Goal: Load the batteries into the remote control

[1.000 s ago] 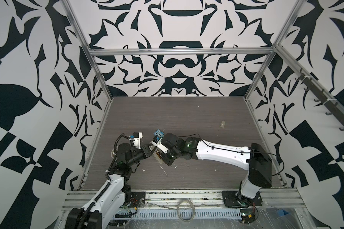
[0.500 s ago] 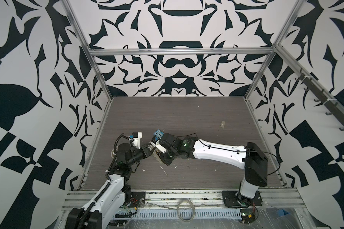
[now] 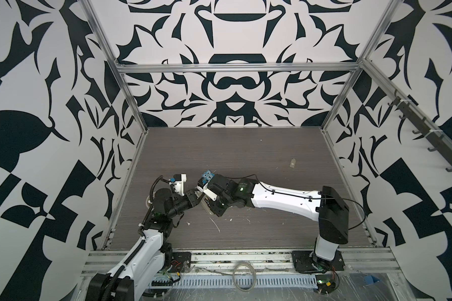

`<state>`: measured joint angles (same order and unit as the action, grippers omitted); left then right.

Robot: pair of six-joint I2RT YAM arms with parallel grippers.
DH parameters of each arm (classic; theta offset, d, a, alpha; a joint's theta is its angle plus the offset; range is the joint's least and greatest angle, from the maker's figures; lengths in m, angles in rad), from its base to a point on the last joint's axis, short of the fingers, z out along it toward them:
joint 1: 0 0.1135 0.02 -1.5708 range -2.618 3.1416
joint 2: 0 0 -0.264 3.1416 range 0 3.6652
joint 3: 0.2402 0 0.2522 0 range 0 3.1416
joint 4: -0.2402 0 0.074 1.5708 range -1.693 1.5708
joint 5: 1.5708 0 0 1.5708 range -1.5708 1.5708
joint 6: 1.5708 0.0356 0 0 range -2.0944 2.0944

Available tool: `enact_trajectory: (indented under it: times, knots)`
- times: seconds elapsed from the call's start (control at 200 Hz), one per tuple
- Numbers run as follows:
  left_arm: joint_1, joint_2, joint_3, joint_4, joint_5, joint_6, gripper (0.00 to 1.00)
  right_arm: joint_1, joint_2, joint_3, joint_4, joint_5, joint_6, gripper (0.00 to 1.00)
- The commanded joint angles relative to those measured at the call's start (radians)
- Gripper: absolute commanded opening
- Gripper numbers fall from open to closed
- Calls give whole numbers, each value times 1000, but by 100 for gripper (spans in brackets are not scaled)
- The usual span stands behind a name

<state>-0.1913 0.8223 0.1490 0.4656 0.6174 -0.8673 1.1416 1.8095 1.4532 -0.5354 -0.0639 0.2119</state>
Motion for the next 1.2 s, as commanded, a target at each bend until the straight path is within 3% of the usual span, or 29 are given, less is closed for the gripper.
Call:
enact_trajectory:
  times: [0.0, 0.53, 0.93, 1.2]
  knots:
    - [-4, -3, -13, 44, 12, -8, 0, 6, -6, 45, -5, -5, 8, 13]
    - [-4, 21, -28, 103, 22, -38, 0, 9, -13, 42, -2, -11, 6, 25]
    - [-4, 34, -37, 109, 27, -33, 0, 10, -54, 42, 1, 0, -5, 41]
    - [-3, 47, -29, 108, 46, -23, 0, 14, -98, 51, -52, 58, -49, 47]
